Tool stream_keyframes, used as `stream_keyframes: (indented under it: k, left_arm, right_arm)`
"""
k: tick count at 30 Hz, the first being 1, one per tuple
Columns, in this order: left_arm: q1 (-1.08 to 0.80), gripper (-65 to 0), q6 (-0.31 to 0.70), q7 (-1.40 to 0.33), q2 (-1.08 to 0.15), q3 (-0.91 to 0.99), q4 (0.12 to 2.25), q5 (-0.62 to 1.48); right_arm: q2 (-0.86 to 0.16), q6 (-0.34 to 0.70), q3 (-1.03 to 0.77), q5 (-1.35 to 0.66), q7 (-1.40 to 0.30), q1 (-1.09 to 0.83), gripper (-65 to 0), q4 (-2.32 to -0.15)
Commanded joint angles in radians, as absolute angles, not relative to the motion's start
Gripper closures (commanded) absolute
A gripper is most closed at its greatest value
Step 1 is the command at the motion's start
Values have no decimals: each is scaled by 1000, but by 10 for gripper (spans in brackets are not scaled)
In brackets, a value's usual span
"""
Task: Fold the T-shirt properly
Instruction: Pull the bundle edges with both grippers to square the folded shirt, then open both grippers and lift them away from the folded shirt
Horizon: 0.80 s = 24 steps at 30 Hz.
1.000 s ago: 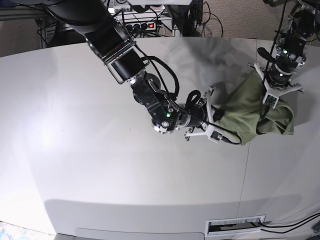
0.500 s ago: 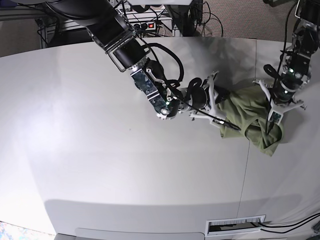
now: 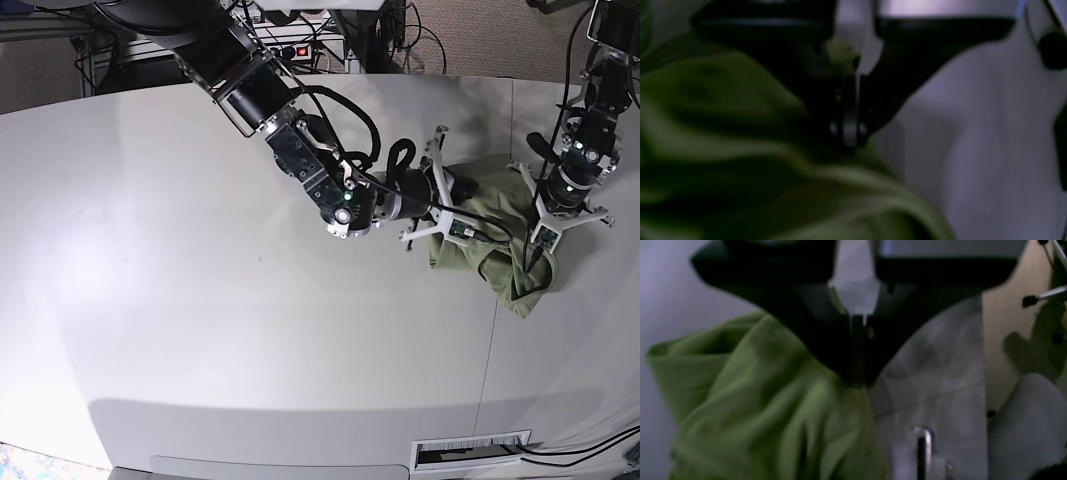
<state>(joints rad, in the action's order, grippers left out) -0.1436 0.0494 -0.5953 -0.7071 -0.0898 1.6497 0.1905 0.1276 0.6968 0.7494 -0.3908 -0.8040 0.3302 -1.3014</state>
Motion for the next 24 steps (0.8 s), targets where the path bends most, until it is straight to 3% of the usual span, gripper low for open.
stream_keyframes:
  k: [1, 8, 15, 24]
  left_arm:
    - [-131, 0, 17, -596, -738, -80, 1664, 174]
    - [-133, 0, -81, -661, -815, -80, 1671, 148]
    - [-168, 0, -97, -752, -843, -80, 1672, 149]
    - [-298, 0, -102, -797, -854, -80, 1672, 112]
  right_arm:
    - [141, 698, 744, -406, -778, 355, 0, -1332]
    - [141, 698, 744, -290, -686, 355, 0, -1355]
    - [142, 698, 746, -269, -622, 354, 0, -1353]
    - [141, 698, 790, -271, -742, 349, 0, -1353]
